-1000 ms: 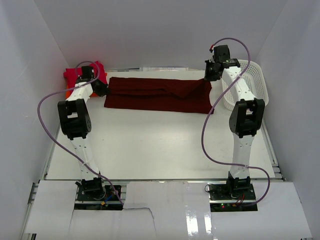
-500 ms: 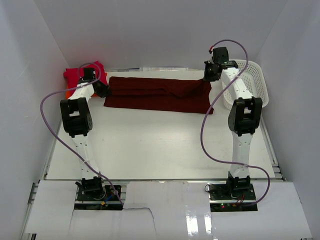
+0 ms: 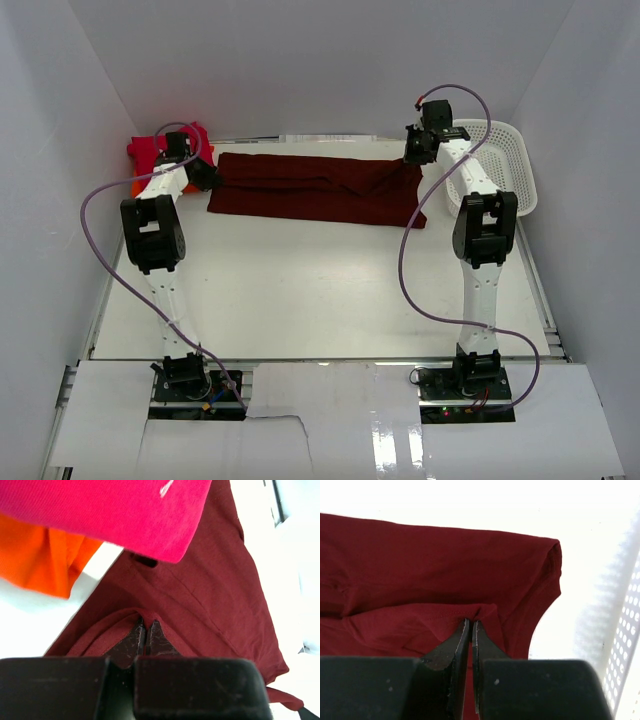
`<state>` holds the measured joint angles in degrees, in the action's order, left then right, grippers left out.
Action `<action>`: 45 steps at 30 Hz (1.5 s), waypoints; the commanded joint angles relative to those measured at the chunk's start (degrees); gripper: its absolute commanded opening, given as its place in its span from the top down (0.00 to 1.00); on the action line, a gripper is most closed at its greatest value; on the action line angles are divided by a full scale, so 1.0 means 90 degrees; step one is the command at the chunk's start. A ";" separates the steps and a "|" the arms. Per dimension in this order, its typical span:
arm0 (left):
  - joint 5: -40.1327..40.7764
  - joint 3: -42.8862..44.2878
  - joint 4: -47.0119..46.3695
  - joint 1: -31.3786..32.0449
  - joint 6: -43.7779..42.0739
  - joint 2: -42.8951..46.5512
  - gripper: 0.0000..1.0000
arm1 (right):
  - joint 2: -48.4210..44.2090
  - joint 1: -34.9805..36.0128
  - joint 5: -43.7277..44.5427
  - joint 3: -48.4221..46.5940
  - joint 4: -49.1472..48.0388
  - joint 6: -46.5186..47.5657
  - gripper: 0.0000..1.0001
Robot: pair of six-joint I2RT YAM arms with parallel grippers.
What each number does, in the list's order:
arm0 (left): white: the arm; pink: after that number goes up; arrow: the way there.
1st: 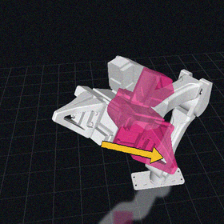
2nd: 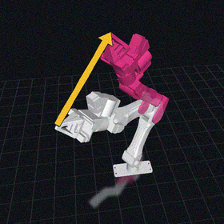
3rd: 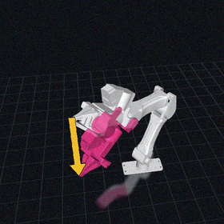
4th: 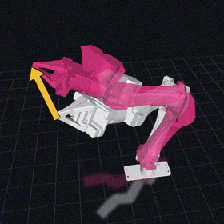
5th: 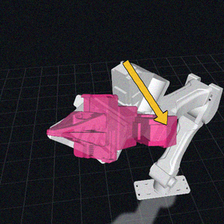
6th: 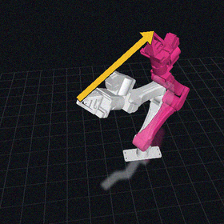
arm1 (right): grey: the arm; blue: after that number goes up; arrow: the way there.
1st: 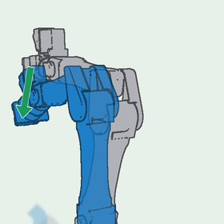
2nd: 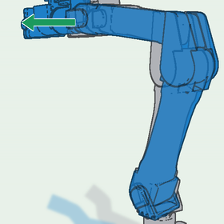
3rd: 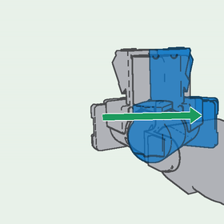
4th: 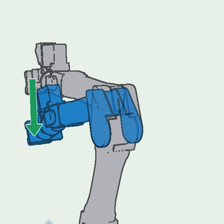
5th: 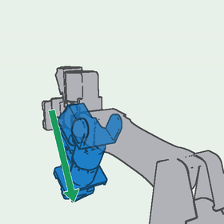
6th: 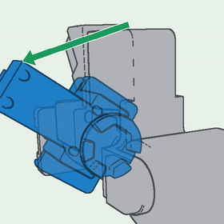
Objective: Fold and stack the t-shirts
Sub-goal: Fold the other side of the tshirt into a rectangle
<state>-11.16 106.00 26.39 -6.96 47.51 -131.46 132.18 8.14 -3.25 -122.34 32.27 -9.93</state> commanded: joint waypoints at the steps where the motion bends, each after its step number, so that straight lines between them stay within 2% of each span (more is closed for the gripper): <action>1: -0.0069 0.0244 -0.0227 -0.0037 0.0073 -0.0032 1.00 | 0.0069 -0.0065 -0.0040 -0.0010 -0.0450 -0.0029 0.92; 10: -0.0147 0.0244 -0.0374 -0.0027 0.0151 -0.0130 1.00 | 0.0245 -0.0084 -0.0020 -0.0049 -0.0617 -0.0019 0.92; 13: -0.0283 0.0254 -0.0442 -0.0047 0.0103 -0.0198 0.99 | 0.0342 -0.0104 -0.0137 -0.0117 -0.0637 0.0000 0.82; 14: -0.0274 0.0244 -0.0442 -0.0037 0.0102 -0.0208 0.96 | 0.0362 -0.0104 -0.0147 -0.0117 -0.0656 0.0000 0.75; 17: -0.0196 0.0166 -0.0530 -0.0047 0.0112 -0.0150 0.90 | 0.0372 -0.0104 -0.0138 -0.0059 -0.0734 0.0000 0.63; 18: -0.0147 0.0079 -0.0578 -0.0037 0.0132 -0.0082 0.83 | 0.0362 -0.0104 -0.0128 -0.0059 -0.0763 -0.0009 0.61; 19: -0.0099 0.0030 -0.0608 -0.0047 0.0141 -0.0033 0.82 | 0.0362 -0.0104 -0.0108 -0.0039 -0.0763 0.0000 0.59; 20: 0.0028 -0.0009 -0.0628 -0.0037 0.0161 0.0016 0.82 | 0.0353 -0.0104 -0.0069 -0.0058 -0.0783 0.0000 0.56; 23: 0.0436 -0.0311 -0.0842 -0.0037 0.0297 0.0357 0.81 | 0.0343 -0.0114 -0.0088 -0.0068 -0.0802 0.0020 0.54; 24: 0.0565 -0.0515 -0.1316 -0.0047 0.0327 0.0532 0.80 | 0.0323 -0.0114 -0.0079 -0.0078 -0.0803 0.0029 0.54; 26: 0.0770 -0.1607 -0.2215 -0.0056 0.0434 0.1264 0.76 | 0.0284 -0.0114 -0.0088 -0.0020 -0.0832 0.0030 0.54; 27: 0.0819 -0.1988 -0.3186 -0.0047 0.0454 0.1508 0.75 | 0.0236 -0.0114 -0.0108 0.0019 -0.0871 0.0030 0.54; 28: 0.0849 -0.2601 -0.3573 -0.0047 0.0483 0.1897 0.70 | 0.0197 -0.0114 -0.0118 0.0068 -0.0881 0.0039 0.54; 29: 0.0868 -0.2752 -0.3886 -0.0056 0.0503 0.2017 0.67 | 0.0157 -0.0114 -0.0137 0.0126 -0.0900 0.0039 0.54; 31: 0.0927 -0.2580 -0.4036 -0.0047 0.0435 0.2087 0.58 | 0.0011 -0.0114 -0.0195 0.0390 -0.0968 0.0030 0.54; 34: 0.0723 -0.2286 -0.4065 -0.0047 0.0200 0.2019 0.53 | -0.0243 -0.0114 -0.0225 0.0887 -0.1085 0.0010 0.54; 36: 0.0596 -0.2343 -0.4463 -0.0047 0.0161 0.2135 0.50 | -0.0466 -0.0114 -0.0274 0.1151 -0.1232 -0.0019 0.54; 37: 0.0566 -0.2527 -0.4669 -0.0047 0.0151 0.2194 0.46 | -0.0536 -0.0114 -0.0322 0.1404 -0.1329 -0.0029 0.54; 38: 0.0547 -0.2607 -0.4883 -0.0056 0.0161 0.2310 0.33 | -0.0652 -0.0114 -0.0333 0.1503 -0.1359 -0.0039 0.54; 40: 0.0314 -0.2637 -0.5227 -0.0047 0.0142 0.2341 0.24 | -0.0751 -0.0114 -0.0410 0.1747 -0.1388 -0.0058 0.54; 42: -0.0279 -0.2510 -0.5208 -0.0047 -0.0043 0.2312 0.21 | -0.0868 -0.0104 -0.0508 0.1865 -0.1359 -0.0097 0.54; 45: -0.0693 -0.2868 -0.5169 -0.0047 -0.0005 0.2515 0.23 | -0.1053 -0.0055 -0.0606 0.2118 -0.1291 -0.0136 0.54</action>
<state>-11.18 82.63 -18.04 -7.07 48.66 -113.65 127.81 7.49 -6.83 -104.53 22.83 -10.39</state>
